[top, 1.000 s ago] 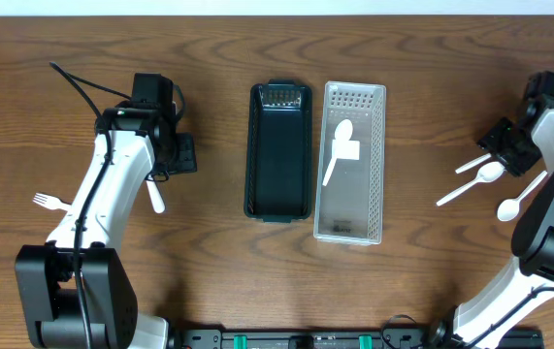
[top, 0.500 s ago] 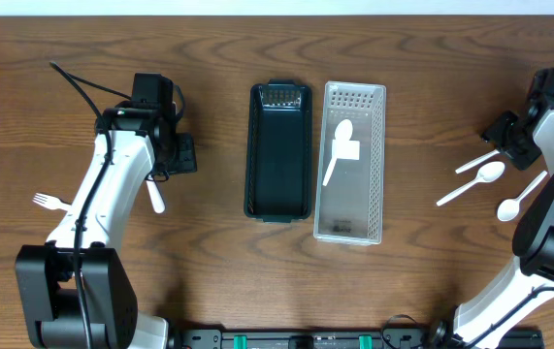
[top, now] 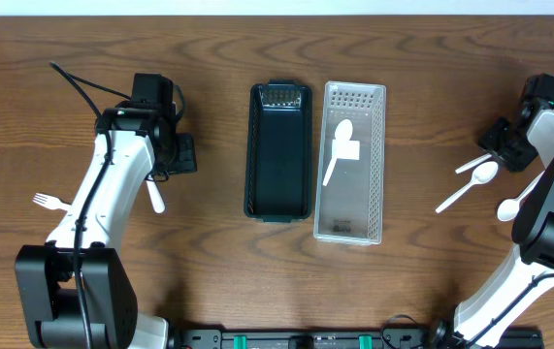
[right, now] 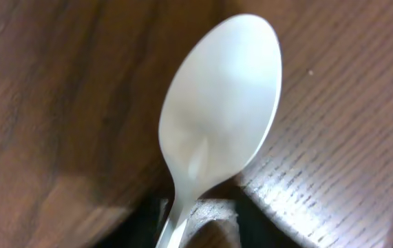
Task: Pack container
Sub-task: 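Move the right gripper back and grasp a second white spoon, then place the second spoon in the white basket and open gripper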
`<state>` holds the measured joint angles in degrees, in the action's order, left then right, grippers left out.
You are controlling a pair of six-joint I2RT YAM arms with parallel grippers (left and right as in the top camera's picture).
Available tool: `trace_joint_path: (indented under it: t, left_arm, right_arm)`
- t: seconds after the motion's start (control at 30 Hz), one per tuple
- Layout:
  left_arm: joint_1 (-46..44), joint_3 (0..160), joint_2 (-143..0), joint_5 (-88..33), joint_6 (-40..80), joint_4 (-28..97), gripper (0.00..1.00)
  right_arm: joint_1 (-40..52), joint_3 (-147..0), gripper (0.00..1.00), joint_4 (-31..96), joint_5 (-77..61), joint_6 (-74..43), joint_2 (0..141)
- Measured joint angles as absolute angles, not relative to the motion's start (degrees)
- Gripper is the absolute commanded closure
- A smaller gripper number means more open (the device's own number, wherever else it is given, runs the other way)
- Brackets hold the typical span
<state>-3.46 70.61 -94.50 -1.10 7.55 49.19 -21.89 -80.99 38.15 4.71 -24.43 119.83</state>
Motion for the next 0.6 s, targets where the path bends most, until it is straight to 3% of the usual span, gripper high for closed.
trace_joint_path:
  t: [0.07, 0.4, 0.6]
  left_arm:
    - [-3.46, 70.61, -94.52, -1.13, 7.55, 49.19, 0.43]
    - [-3.46, 70.61, -94.52, -1.1, 7.55, 49.21, 0.42]
    - [-3.46, 70.61, -94.52, -1.13, 7.55, 49.23, 0.43]
  right_arm:
    - [-21.89, -81.03, 0.99, 38.06, 4.51, -24.62, 119.85]
    - [-20.64, -81.82, 0.99, 39.35, 3.2, -24.49, 119.85]
    - [-13.82, -87.15, 0.99, 43.7, 1.89, -22.41, 117.47]
